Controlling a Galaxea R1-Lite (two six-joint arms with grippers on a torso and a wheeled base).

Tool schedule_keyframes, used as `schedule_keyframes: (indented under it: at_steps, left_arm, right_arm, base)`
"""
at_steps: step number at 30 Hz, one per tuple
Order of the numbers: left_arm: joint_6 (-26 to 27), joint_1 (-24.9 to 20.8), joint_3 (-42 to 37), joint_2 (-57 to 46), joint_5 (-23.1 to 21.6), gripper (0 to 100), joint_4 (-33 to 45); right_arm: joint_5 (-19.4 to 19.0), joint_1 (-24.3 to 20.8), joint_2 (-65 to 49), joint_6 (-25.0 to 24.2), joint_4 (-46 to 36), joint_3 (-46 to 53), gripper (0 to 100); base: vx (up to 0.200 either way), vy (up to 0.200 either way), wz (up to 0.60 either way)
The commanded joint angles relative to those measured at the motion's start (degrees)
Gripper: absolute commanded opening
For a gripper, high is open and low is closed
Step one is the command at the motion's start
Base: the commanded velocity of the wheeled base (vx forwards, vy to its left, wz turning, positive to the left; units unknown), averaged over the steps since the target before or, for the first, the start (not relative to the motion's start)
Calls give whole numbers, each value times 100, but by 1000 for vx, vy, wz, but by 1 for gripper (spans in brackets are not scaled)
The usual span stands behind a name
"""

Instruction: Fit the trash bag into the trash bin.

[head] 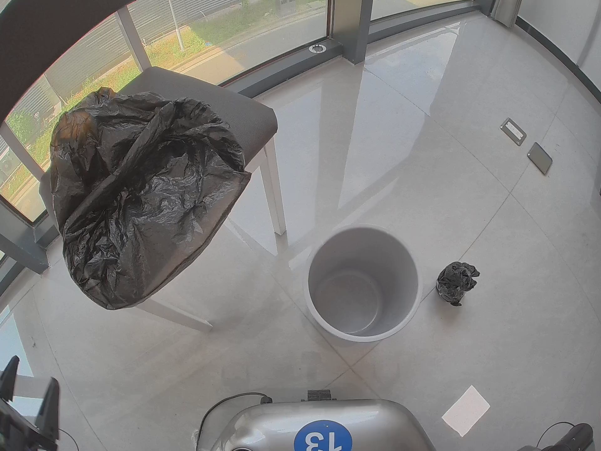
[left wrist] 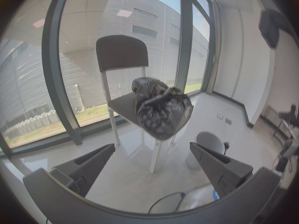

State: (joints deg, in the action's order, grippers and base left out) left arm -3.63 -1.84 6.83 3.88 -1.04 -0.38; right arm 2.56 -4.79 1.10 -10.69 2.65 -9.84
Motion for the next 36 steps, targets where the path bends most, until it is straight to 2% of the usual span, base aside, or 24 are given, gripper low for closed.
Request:
schedule_keyframes:
  at_steps: [1, 2, 3, 4, 6, 9, 11, 12, 13, 14, 15, 19, 23, 26, 33, 36]
  left_arm:
    - [-850, -835, 3316, 2759, 455, 100, -24]
    - [-50, -800, 3580, 3189, 543, 100, 29]
    - [91, -792, 3633, 3251, 552, 100, 55]
    - [750, -677, 3949, 3550, 613, 100, 214]
    - [1049, -545, 4459, 4060, 561, 100, 504]
    - [1066, -466, 5347, 4807, 631, 100, 794]
    - [1040, -317, 5733, 5185, 640, 100, 969]
    - [952, -115, 5909, 5352, 482, 100, 1075]
    - [899, -97, 5935, 5369, 385, 100, 1092]
    - [697, -53, 5971, 5510, -11, 100, 1154]
    - [548, 35, 5935, 5694, -178, 100, 1224]
    - [108, 483, 5944, 6125, 148, 100, 1910]
    - [-243, 571, 6138, 6389, 218, 100, 2842]
    - [-419, 571, 6349, 6415, 297, 100, 3545]
    - [-1096, 553, 6349, 6459, 359, 100, 3676]
    - [-1271, 536, 6190, 6617, 341, 100, 3641]
  right_arm:
    - [-238, -31, 734, 621, -730, -1108, 100]
    - [-247, -66, 1103, 665, -1091, -1539, 100]
    - [-247, -66, 1165, 665, -1152, -1609, 100]
    - [-247, -66, 1507, 682, -1433, -2005, 100]
    - [-247, -66, 2052, 682, -1627, -2426, 100]
    - [-247, -66, 2808, 682, -1627, -2963, 100]
    - [-265, -75, 3186, 682, -1600, -3217, 100]
    - [-300, -75, 3485, 682, -1574, -3428, 100]
    - [-335, -75, 3599, 682, -1574, -3490, 100]
    - [-476, -92, 3924, 682, -1548, -3710, 100]
    - [-581, -101, 4162, 709, -1513, -3868, 100]
    - [-678, -189, 4979, 797, -1187, -4527, 100]
    - [-599, -479, 5489, 858, -1284, -5054, 100]
    - [-616, -523, 5761, 1043, -1354, -5230, 100]
    - [-634, -593, 6131, 1254, -1363, -5520, 100]
    - [-608, -822, 6192, 1262, -1416, -5617, 100]
  base:
    - [0, 0, 0]
    - [0, 0, 0]
    - [0, 0, 0]
    - [0, 0, 0]
    - [0, 0, 0]
    - [0, 0, 0]
    - [0, 0, 0]
    - [0, 0, 0]
    - [0, 0, 0]
    - [0, 0, 0]
    - [0, 0, 0]
    - [0, 0, 0]
    - [0, 0, 0]
    - [0, 0, 0]
    - [0, 0, 0]
    - [0, 0, 0]
